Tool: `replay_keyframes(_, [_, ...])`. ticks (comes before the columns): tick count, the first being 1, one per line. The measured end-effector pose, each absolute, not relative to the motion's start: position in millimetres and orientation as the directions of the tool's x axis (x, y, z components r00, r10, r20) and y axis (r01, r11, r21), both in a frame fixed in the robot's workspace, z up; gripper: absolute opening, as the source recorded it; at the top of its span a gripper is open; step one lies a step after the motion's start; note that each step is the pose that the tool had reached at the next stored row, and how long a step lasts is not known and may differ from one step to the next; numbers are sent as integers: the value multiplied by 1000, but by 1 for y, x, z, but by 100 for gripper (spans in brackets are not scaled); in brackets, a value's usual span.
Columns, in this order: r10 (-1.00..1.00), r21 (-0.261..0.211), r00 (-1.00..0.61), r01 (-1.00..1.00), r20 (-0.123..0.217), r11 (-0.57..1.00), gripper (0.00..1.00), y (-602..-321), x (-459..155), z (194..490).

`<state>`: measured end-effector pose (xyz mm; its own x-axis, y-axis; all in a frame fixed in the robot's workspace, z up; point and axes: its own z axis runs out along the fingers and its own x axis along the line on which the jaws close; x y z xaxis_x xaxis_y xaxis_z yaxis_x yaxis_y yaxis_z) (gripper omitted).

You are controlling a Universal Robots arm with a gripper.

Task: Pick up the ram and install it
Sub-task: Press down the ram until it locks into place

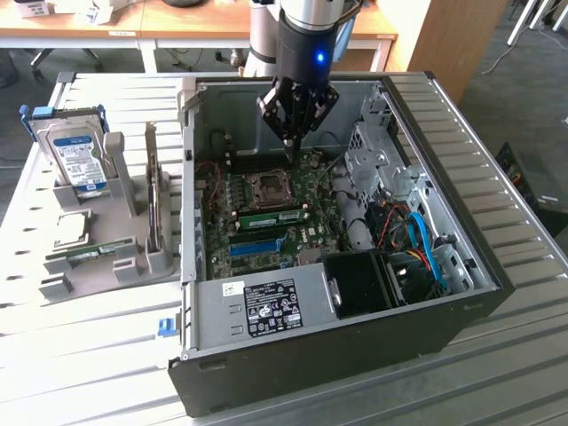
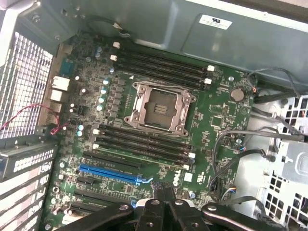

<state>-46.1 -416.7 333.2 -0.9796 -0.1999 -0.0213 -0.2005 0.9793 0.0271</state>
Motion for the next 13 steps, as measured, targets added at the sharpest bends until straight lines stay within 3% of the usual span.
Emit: replay_keyframes(13, [-25,27,-999,-26,-21,999,11,-417,-46,332])
